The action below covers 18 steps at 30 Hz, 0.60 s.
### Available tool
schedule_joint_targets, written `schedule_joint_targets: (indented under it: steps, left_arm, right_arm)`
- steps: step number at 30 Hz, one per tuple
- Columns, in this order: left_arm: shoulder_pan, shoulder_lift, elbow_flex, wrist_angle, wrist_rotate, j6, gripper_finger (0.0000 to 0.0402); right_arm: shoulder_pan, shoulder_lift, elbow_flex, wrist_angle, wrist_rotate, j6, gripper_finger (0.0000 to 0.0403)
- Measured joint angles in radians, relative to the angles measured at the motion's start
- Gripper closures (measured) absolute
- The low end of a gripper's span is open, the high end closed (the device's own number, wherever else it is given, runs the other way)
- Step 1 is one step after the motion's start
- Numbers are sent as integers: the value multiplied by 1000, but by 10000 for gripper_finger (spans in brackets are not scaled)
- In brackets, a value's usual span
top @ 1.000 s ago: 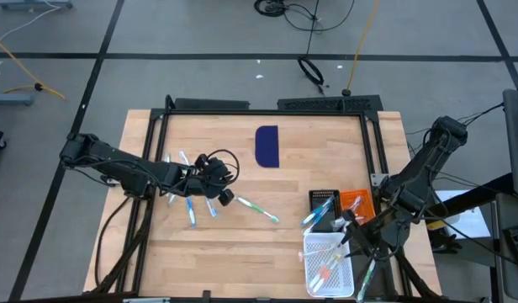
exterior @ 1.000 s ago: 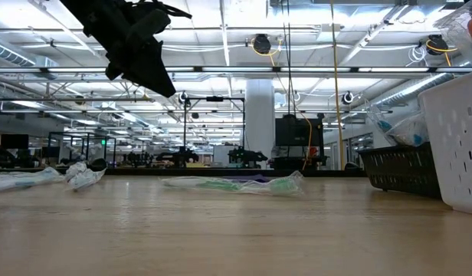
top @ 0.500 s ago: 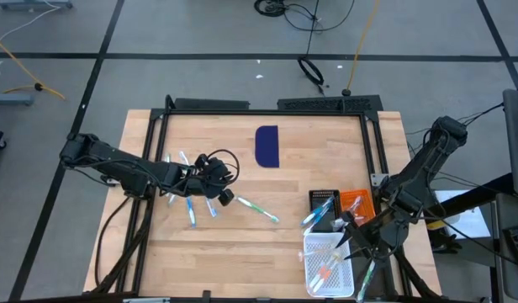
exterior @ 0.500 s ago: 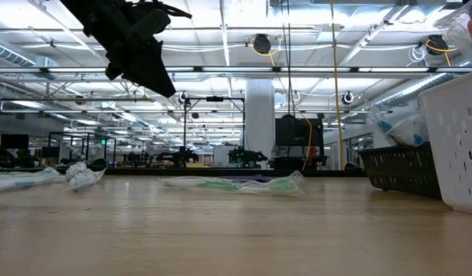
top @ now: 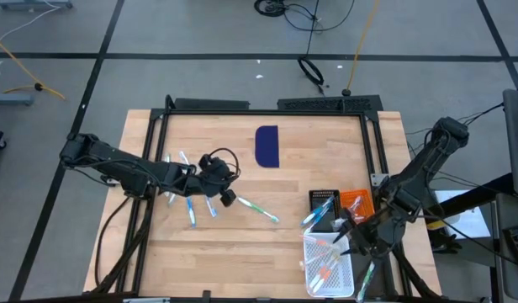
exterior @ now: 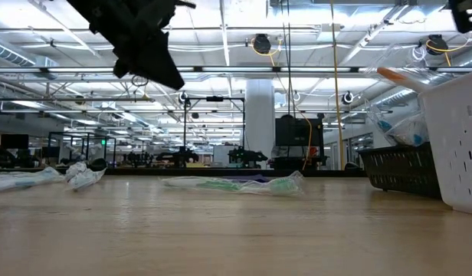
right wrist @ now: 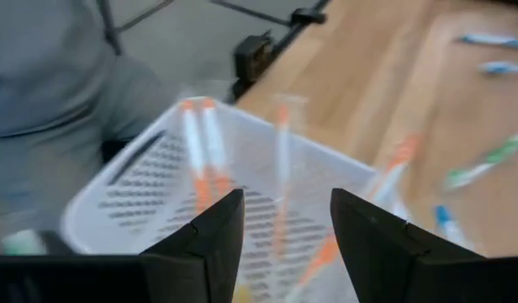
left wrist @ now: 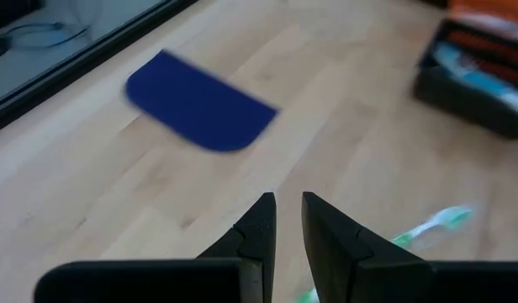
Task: Pick & Place Toothbrushes
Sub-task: Put the green toothbrush into the black bin
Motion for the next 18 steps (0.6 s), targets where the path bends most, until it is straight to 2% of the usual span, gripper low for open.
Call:
schedule_joint_targets:
  steps: [6, 12, 18]
  left_arm:
    - [0, 25, 1, 136, 139, 174, 339]
    - [8, 149, 2, 236, 231, 272, 339]
    - [12, 271, 1, 332, 281, 369, 339]
  right_arm:
    - [-57, 0, 0, 3, 99, -74, 234]
    - [-133, 0, 0, 50, 234, -136, 238]
    - [-204, -6, 0, 83, 242, -171, 239]
